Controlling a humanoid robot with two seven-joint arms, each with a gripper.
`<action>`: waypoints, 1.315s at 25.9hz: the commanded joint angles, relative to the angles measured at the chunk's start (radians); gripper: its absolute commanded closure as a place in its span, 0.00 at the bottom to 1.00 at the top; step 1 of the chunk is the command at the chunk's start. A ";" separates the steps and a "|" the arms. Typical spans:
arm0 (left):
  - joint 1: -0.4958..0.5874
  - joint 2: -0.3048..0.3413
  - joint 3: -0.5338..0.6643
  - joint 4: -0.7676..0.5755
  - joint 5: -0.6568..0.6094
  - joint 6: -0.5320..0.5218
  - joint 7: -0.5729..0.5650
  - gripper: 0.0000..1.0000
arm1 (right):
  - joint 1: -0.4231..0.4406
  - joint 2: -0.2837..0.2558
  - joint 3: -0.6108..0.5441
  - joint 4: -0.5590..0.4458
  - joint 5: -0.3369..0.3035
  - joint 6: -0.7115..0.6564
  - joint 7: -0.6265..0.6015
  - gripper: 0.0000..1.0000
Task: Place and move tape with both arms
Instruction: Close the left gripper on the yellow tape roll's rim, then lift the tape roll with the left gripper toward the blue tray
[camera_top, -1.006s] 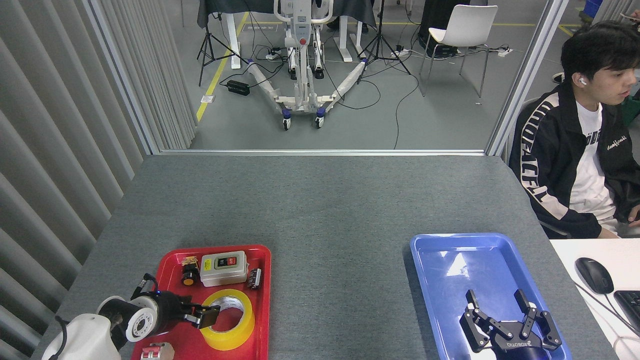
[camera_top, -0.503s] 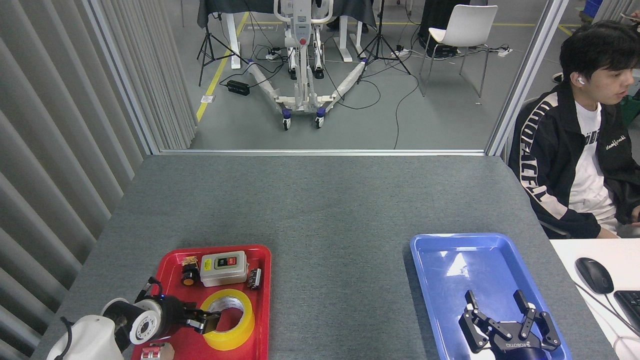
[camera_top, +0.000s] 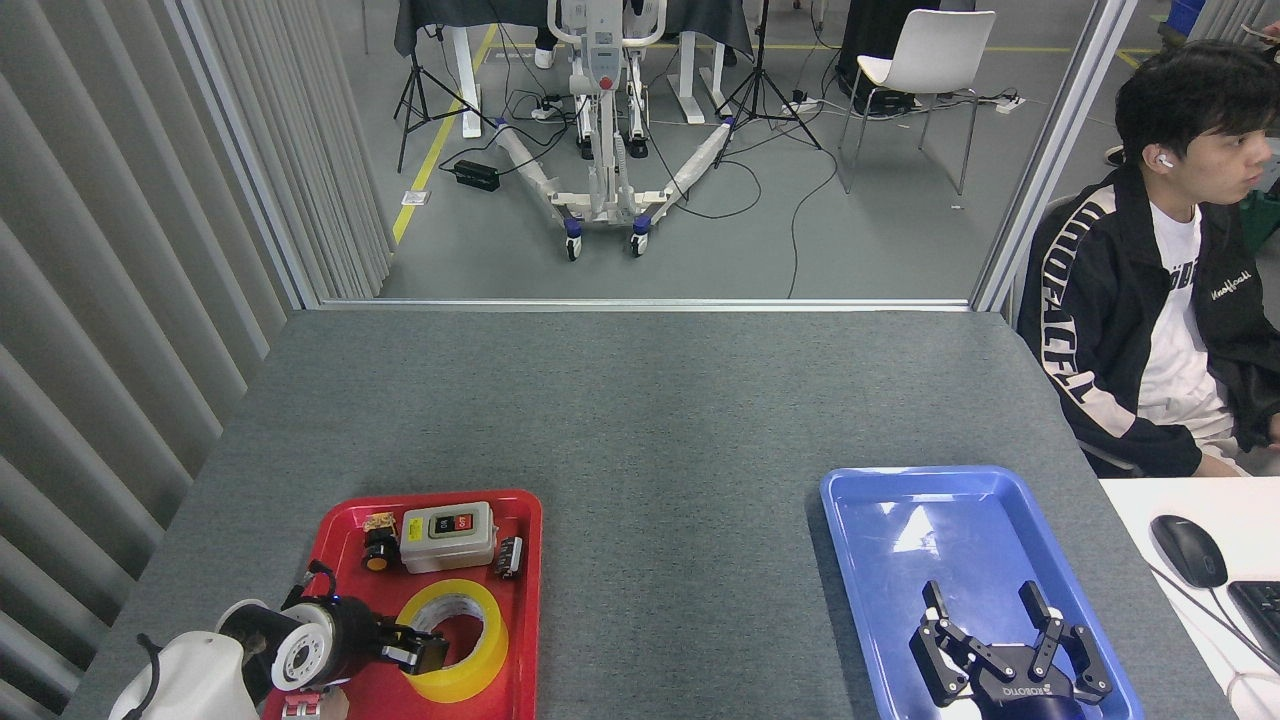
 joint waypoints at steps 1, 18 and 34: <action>-0.010 -0.002 -0.003 0.002 0.000 -0.005 -0.019 0.51 | 0.000 0.001 0.000 0.000 0.000 0.001 0.000 0.00; -0.012 0.000 0.037 -0.062 0.010 -0.100 0.005 1.00 | -0.003 0.001 -0.001 0.002 0.000 -0.002 -0.003 0.01; -0.001 -0.105 0.084 0.018 0.460 -0.637 0.469 1.00 | -0.005 -0.004 -0.003 0.006 0.000 -0.051 -0.009 0.01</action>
